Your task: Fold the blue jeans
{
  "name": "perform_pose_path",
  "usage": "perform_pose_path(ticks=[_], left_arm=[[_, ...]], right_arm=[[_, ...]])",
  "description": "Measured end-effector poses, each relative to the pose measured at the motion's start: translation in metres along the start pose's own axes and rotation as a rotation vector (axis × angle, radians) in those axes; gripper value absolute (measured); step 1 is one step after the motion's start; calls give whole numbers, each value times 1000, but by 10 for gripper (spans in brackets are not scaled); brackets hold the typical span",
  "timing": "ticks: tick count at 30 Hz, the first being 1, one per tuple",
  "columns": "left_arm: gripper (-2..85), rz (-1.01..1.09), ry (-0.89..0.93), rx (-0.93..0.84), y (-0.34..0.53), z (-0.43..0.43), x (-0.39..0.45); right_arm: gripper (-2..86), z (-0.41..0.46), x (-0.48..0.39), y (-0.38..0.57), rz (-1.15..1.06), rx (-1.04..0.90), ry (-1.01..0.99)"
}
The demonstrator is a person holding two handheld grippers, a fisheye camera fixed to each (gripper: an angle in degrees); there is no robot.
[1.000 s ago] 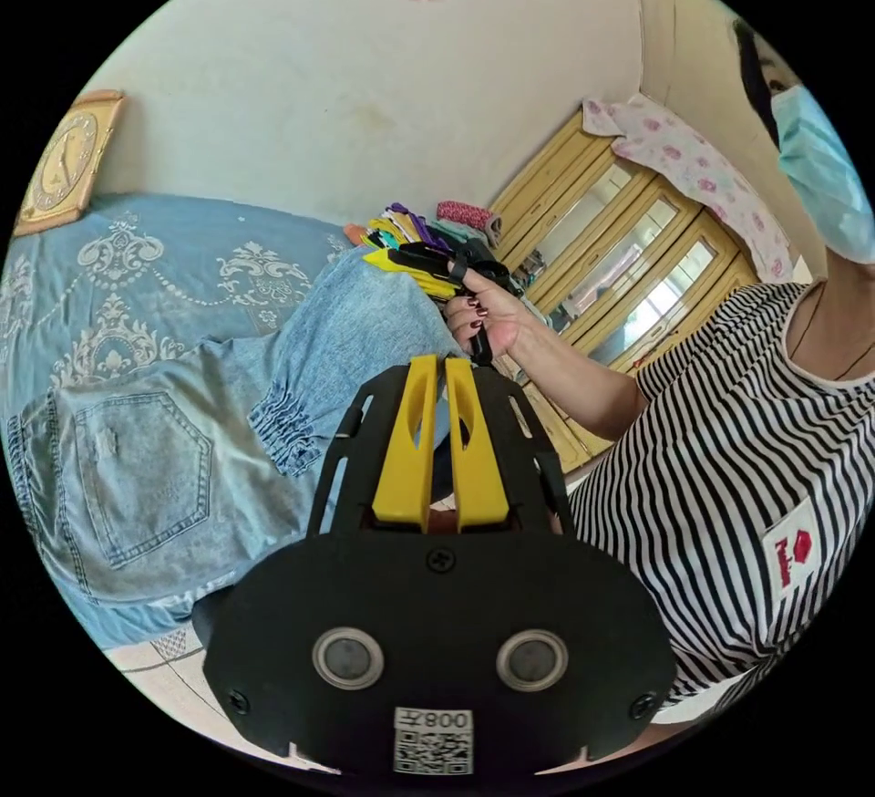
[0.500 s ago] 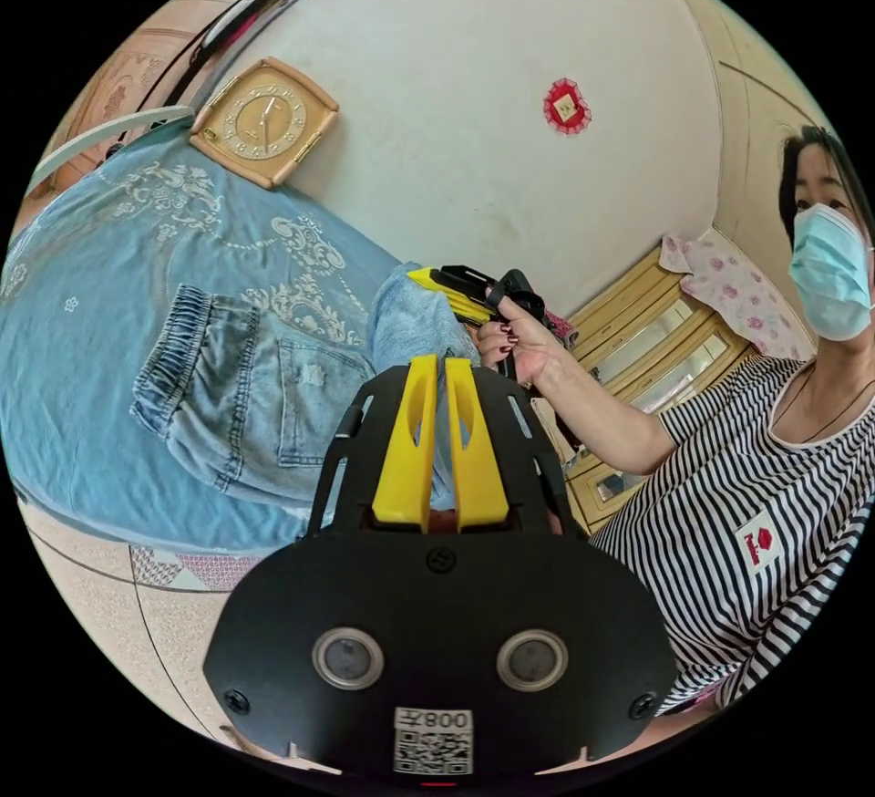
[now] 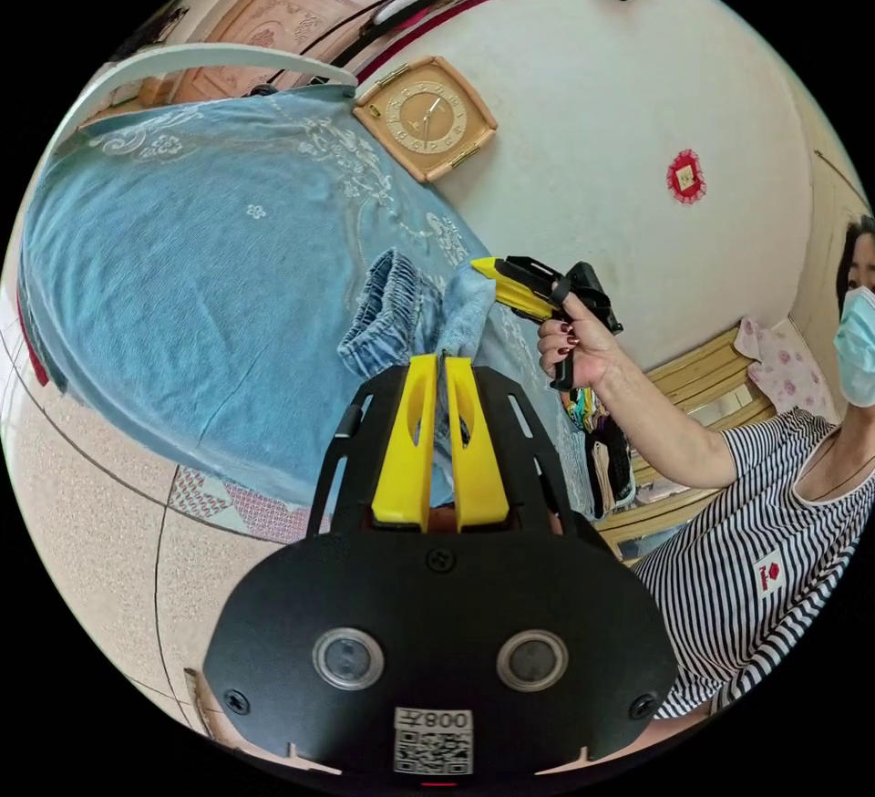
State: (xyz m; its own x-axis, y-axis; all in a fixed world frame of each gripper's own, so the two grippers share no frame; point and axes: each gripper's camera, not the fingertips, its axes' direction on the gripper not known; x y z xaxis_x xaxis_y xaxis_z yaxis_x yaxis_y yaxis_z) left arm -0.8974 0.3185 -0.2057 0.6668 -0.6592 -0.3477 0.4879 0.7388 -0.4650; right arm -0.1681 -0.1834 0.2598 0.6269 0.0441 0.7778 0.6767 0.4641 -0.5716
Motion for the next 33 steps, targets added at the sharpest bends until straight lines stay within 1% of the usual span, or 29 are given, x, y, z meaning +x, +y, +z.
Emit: perform_pose_path(ticks=[2, 5, 8, 10, 11, 13, 14, 15, 18, 19, 23, 25, 26, 28, 30, 33], left_arm=[[12, -13, 3, 21, 6, -4, -7], [6, -41, -56, 70, 17, -15, -13], [3, -72, -13, 161, 29, -31, -19], [1, -40, 22, 208, 32, -36, -12], [1, -28, 26, 204, 31, -35, -9], [1, 34, 5, 136, 23, -20, 3], [1, 52, -19, 114, 21, -15, 6], [1, 76, -79, 74, 17, -5, 10], [1, 89, -247, -21, 13, 19, 6], [1, 75, -255, -34, 15, 24, 3], [0, 44, -237, 8, 22, 21, 11], [0, 120, -246, 54, 24, 18, 28], [0, 133, -257, 52, 23, 19, 31], [0, 170, -368, -8, 21, 32, 37], [0, 176, -435, -70, 22, 44, 34], [0, 158, -431, -48, 25, 51, 33]], right_arm=[[59, -4, -16, -1, -44, 3, -13], [31, -15, -39, 2, -108, 36, -31], [10, -11, -60, 0, -149, 42, -31], [6, 6, -74, -7, -180, -11, 1], [4, 21, -84, -14, -205, -66, 13], [3, 48, -98, -23, -242, -144, 77], [2, 66, -106, -27, -262, -190, 162], [2, 80, -113, -31, -274, -213, 222], [2, 91, -133, -36, -318, -205, 252], [2, 92, -136, -37, -327, -209, 253], [2, 90, -154, -46, -365, -285, 207], [1, 78, -166, -47, -401, -223, 206], [1, 69, -170, -49, -401, -152, 245], [1, 63, -172, -56, -377, -88, 279], [1, 74, -170, -70, -337, -100, 308], [1, 99, -171, -82, -324, -170, 374]])
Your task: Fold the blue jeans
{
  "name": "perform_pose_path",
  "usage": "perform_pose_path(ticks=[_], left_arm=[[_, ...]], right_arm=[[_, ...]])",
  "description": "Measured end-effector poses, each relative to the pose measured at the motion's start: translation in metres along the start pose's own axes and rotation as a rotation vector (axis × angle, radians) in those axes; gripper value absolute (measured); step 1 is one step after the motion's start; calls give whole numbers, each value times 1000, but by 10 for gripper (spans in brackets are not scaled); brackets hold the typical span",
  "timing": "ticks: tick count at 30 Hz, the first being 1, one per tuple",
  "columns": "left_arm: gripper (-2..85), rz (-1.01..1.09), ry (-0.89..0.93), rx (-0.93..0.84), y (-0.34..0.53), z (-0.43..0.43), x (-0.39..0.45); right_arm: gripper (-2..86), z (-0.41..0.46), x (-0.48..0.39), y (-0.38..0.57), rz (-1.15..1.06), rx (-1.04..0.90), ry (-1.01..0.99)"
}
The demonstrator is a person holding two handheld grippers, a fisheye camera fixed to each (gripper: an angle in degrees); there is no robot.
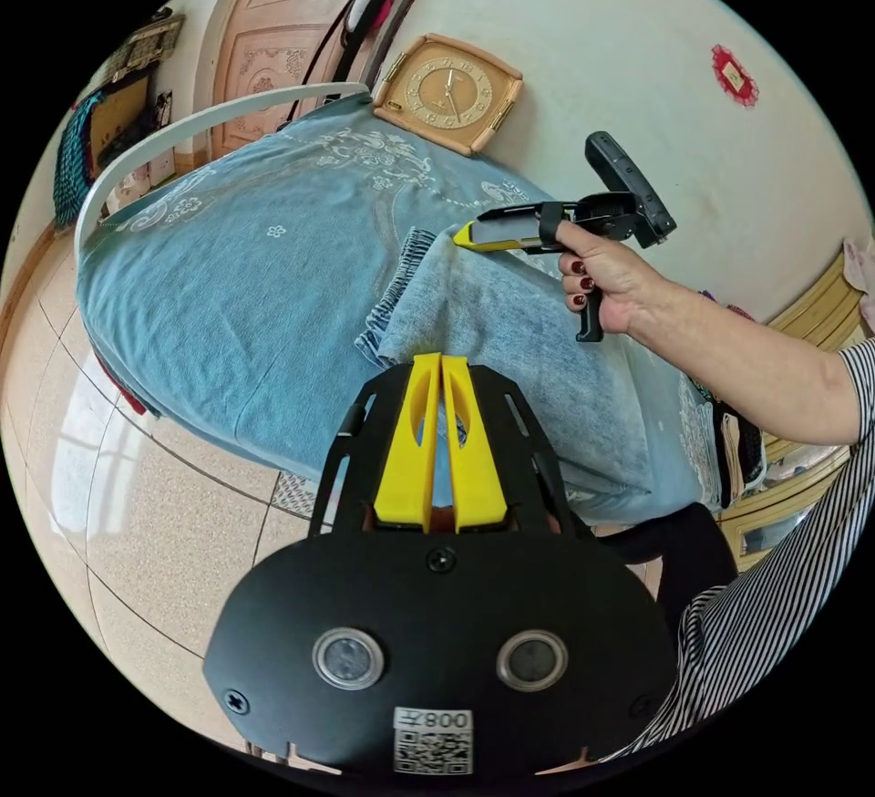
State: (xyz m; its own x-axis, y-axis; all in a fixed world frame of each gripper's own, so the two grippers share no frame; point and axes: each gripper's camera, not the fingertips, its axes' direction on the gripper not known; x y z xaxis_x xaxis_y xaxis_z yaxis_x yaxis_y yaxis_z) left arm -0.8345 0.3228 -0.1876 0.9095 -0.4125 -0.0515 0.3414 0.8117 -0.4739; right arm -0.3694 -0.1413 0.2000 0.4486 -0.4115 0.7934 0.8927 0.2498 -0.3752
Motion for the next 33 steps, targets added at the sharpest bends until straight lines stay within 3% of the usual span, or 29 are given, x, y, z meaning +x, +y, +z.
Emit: perform_pose_path(ticks=[6, 9, 13, 17, 23, 27, 33], left_arm=[[1, -38, 27, -9, 3, 5, 8], [1, -20, 73, 47, 9, -3, 20], [1, 3, 13, -81, 12, 22, 27], [1, -21, 56, -42, 12, 18, 29], [2, -6, 34, -58, 18, 29, 38], [3, -29, 43, -89, 14, 43, 36], [9, 24, 120, -75, 18, 38, 57]], right_arm=[[1, 1, -5, -12, -43, -60, 11], [1, -16, -9, -2, -79, 20, -55], [1, 11, -15, 1, -116, -87, -42], [1, 4, -4, 10, -113, -61, -106], [1, -33, 5, 110, -223, -35, -149], [1, 5, 37, 178, -120, -167, -88], [2, 11, 67, 192, -78, -165, -126]])
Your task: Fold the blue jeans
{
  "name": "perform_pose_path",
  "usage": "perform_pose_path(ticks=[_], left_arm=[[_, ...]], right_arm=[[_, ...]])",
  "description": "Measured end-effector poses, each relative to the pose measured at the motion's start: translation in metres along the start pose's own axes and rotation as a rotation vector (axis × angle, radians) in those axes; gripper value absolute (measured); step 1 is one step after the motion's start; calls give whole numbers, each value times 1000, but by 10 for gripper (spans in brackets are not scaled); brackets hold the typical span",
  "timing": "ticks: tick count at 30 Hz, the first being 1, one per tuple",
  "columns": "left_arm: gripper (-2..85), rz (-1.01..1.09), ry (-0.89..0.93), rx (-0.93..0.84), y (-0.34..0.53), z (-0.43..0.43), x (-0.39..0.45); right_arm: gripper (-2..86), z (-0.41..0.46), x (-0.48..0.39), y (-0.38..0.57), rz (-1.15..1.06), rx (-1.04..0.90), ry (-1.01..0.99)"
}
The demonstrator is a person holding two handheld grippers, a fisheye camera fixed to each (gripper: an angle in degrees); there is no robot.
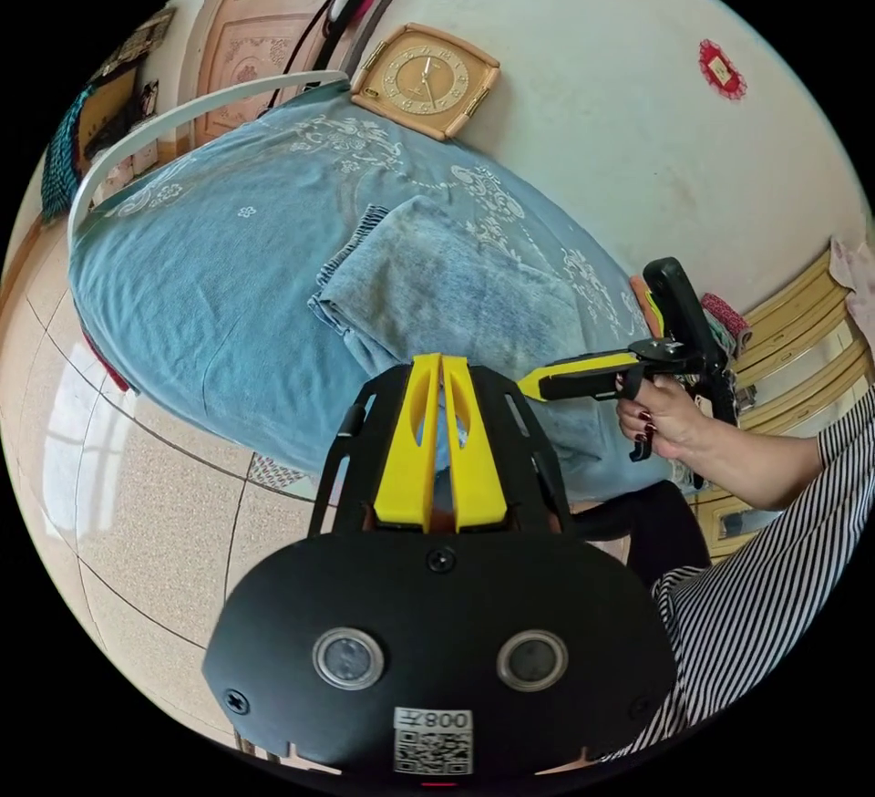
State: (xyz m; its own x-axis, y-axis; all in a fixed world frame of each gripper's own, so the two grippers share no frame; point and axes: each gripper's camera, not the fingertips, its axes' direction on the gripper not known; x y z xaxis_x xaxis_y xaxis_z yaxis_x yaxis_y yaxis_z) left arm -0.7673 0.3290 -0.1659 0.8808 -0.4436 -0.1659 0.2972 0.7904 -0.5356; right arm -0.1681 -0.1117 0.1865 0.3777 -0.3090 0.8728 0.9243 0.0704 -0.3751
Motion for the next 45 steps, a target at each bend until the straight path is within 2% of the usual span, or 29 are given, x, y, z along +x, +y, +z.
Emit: perform_pose_path(ticks=[5, 7, 9, 13, 16, 22, 30, 41, 45], left_arm=[[35, 30, 255, -145, 11, 29, 21], [57, 37, 340, -283, 13, 55, 30], [67, 35, 403, -345, 12, 73, 35], [73, 2, 469, -469, 4, 109, 41], [62, -38, 495, -498, -2, 125, 38], [21, -66, 510, -473, -5, 130, 25], [12, -137, 574, -421, -2, 127, 2], [20, -163, 602, -407, 1, 121, -24], [39, -210, 601, -294, 8, 93, -53]], right_arm=[[4, -24, 51, 59, 133, 143, -173], [7, -29, 76, 91, 201, 185, -224], [16, -27, 113, 133, 315, 216, -333], [42, -13, 154, 182, 437, 272, -460], [73, 4, 179, 202, 493, 272, -540], [91, 34, 216, 225, 550, 295, -651], [105, 71, 251, 243, 583, 357, -791], [77, 106, 281, 257, 598, 352, -831], [46, 103, 287, 260, 574, 326, -785]])
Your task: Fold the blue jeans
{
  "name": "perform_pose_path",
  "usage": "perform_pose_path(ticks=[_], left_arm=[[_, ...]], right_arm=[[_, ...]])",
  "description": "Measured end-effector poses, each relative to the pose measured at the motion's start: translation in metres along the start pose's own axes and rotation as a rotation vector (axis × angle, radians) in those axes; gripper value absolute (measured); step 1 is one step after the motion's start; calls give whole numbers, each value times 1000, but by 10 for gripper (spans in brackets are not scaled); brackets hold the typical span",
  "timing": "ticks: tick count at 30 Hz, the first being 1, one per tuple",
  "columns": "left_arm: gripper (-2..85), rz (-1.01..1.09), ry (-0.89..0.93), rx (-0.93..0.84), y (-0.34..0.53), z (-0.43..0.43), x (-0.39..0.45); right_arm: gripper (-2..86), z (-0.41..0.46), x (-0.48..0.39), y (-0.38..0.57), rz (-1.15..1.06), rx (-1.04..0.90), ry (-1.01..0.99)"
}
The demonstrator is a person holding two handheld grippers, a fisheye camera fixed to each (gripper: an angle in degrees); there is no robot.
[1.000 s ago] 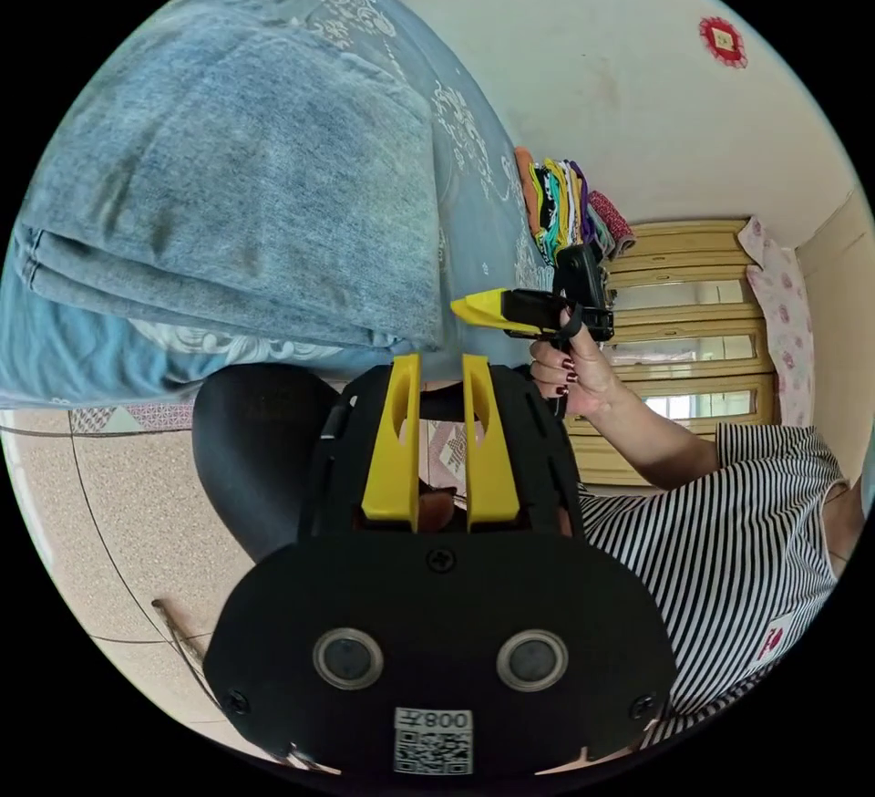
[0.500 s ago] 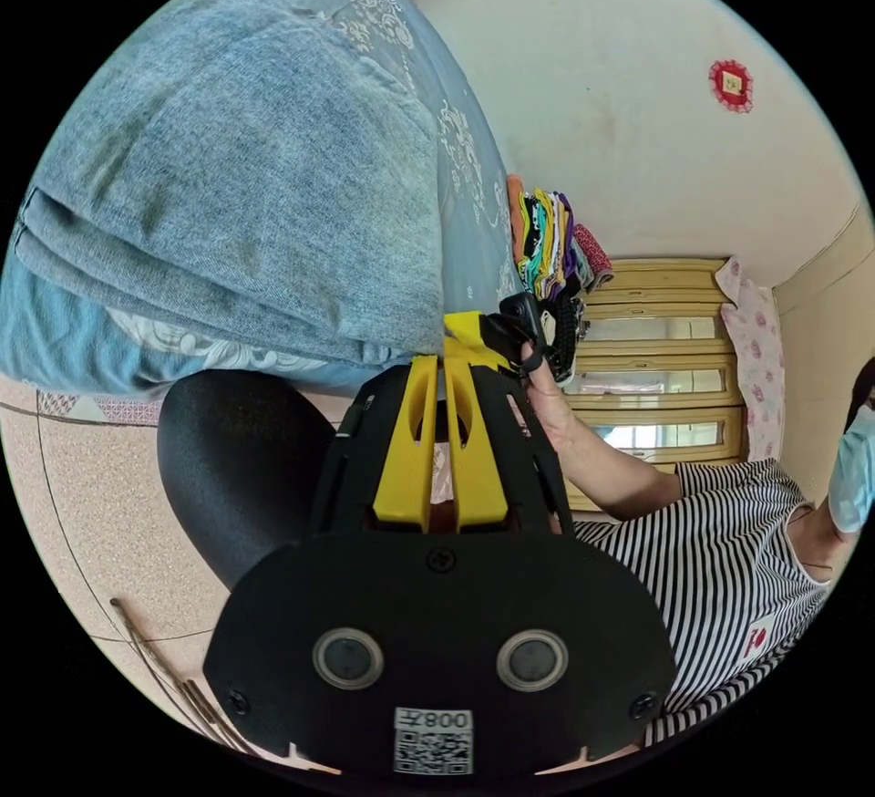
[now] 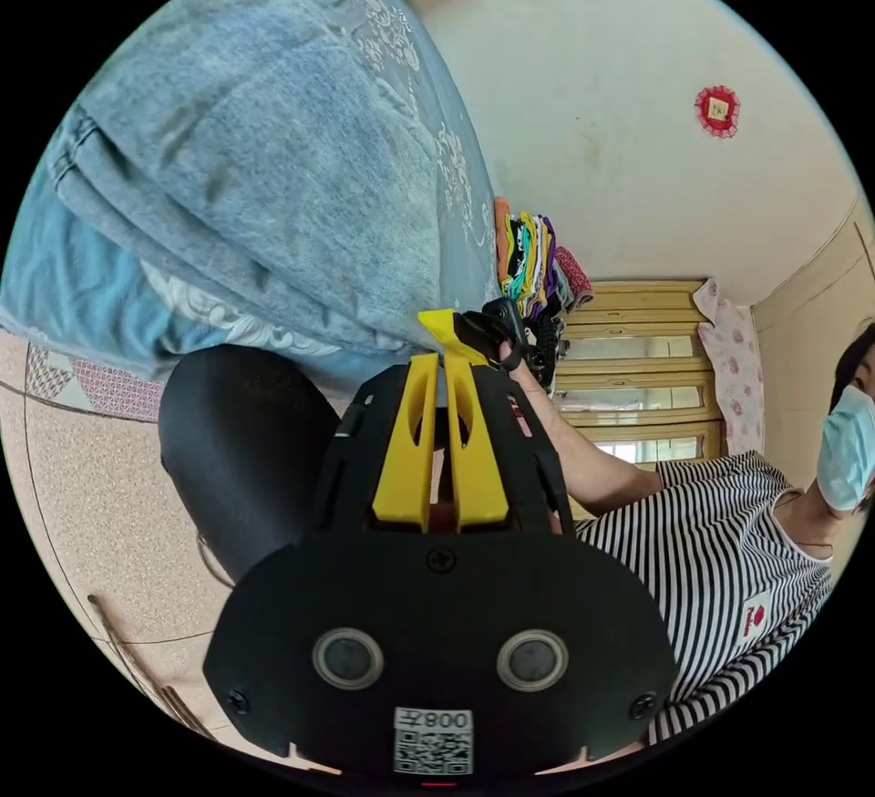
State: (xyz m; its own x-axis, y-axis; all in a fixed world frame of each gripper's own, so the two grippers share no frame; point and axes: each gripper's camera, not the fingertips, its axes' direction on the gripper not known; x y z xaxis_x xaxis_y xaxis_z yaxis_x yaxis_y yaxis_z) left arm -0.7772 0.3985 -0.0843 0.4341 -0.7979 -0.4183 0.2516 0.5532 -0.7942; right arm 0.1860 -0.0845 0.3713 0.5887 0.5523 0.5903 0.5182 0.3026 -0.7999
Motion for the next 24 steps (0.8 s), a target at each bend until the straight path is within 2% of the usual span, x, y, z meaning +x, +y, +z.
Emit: perform_pose_path(ticks=[7, 10, 18, 24], left_arm=[[125, -207, 49, 413, 20, -89, -56], [137, -238, 51, 509, 16, -110, -69], [145, -279, 99, 578, -9, -130, -87], [117, -297, 70, 540, -30, -131, -85]], right_arm=[[29, -10, -7, 0, -61, 2, -73], [26, -15, -13, -3, -92, 0, -85], [21, -22, -6, -5, -134, -10, -76], [18, -27, 18, 3, -123, -11, -79]])
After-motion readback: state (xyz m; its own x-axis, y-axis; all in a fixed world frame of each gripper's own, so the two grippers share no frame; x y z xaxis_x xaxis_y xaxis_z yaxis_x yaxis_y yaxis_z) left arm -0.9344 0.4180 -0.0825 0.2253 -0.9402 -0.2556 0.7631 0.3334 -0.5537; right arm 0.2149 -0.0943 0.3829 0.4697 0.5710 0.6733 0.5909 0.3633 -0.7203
